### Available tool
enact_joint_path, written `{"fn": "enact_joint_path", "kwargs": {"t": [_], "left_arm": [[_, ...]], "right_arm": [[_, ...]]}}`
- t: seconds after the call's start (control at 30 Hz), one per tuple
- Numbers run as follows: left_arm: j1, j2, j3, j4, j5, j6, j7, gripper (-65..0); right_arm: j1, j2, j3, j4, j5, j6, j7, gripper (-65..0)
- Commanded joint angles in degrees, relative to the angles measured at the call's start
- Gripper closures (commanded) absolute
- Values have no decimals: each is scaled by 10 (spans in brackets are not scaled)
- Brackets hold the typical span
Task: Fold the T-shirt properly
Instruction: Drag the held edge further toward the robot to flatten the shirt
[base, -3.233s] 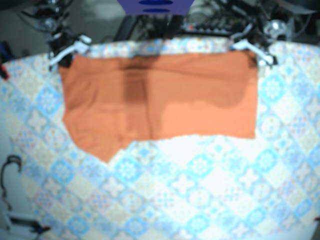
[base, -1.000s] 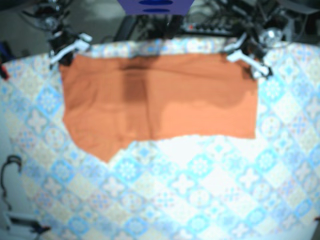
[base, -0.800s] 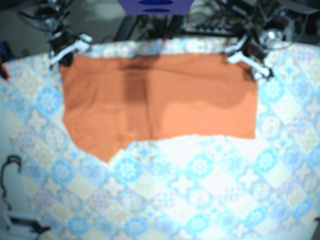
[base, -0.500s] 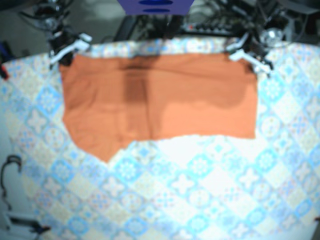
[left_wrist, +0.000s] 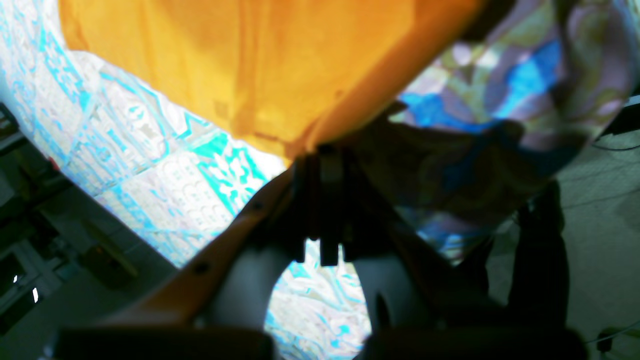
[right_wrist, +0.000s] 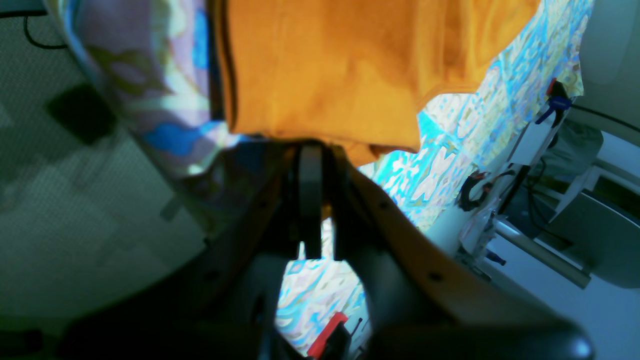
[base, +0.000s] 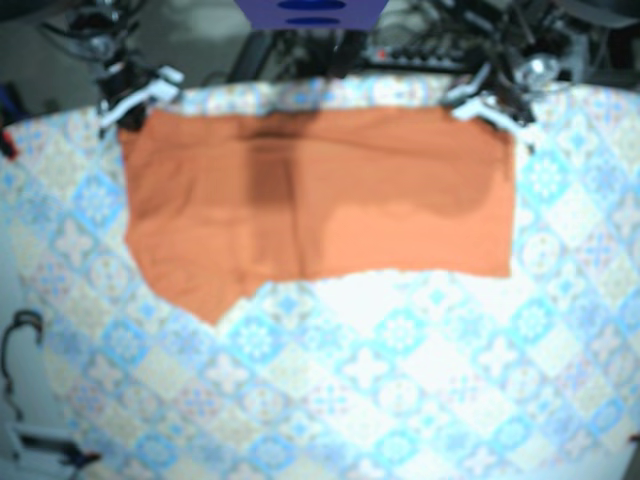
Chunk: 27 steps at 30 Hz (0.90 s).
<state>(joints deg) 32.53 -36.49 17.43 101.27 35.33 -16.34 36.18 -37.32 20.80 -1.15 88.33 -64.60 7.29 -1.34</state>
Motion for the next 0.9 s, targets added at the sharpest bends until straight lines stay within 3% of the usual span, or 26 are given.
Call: {"fn": "enact_joint_path", "kwargs": {"t": [0.0,0.57,0.87], "left_arm": [[3,-8,-2,7,4,6,1,0],[39,-12,-4,7,4,6,-4,0],[53,-43,-3,8,-1,6,-4,0]], "right_arm": [[-9,6,2,7,0,-7,1,0],[-25,6,3,5,3,-7,1,0],[-31,6,8,4,4,-8,3,0]]}}
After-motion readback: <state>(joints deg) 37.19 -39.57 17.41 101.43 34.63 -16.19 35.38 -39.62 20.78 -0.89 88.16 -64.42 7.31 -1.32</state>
